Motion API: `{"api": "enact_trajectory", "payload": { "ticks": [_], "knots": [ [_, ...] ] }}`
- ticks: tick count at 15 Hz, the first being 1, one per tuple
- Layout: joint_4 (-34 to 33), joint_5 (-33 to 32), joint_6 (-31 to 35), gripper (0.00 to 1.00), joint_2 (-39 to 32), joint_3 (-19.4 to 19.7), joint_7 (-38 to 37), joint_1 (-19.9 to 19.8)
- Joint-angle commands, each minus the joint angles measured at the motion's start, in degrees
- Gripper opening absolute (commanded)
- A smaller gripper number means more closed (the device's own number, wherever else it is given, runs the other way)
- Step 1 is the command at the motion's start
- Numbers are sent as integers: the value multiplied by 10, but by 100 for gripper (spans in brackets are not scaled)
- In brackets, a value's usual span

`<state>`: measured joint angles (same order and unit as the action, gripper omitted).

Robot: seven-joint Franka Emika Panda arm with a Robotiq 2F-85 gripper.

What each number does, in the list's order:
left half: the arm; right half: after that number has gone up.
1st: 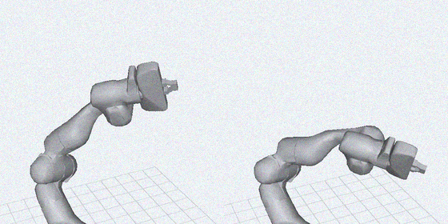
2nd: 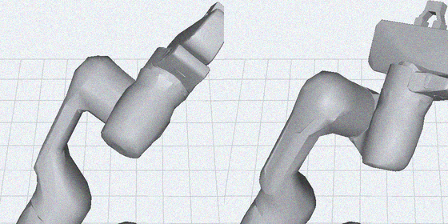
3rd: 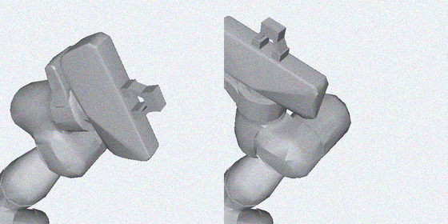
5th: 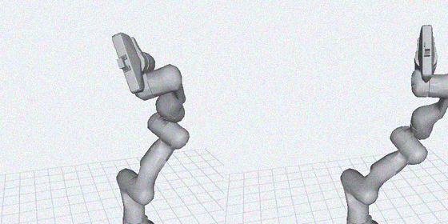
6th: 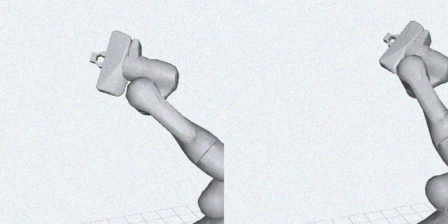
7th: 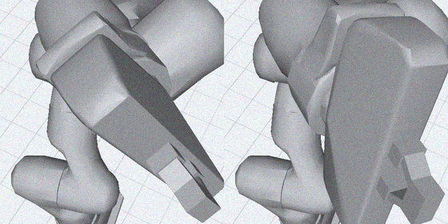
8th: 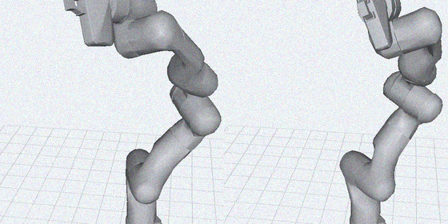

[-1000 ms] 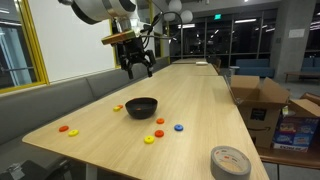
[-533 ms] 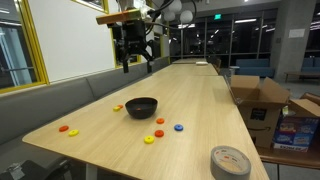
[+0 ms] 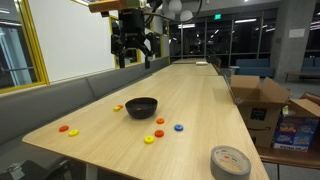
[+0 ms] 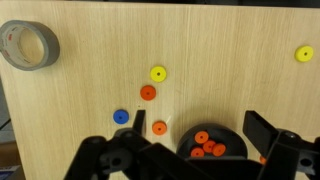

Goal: Put the orange objects around the table in the black bowl

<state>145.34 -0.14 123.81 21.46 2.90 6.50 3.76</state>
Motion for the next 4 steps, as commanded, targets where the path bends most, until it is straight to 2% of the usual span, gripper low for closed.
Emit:
{"api": "enact_trajectory", "payload": {
  "ticks": [1, 4],
  "knots": [
    [3, 3, -1, 100, 3, -7, 3, -9],
    [11, 3, -1, 100, 8, -6, 3, -11]
  ]
}}
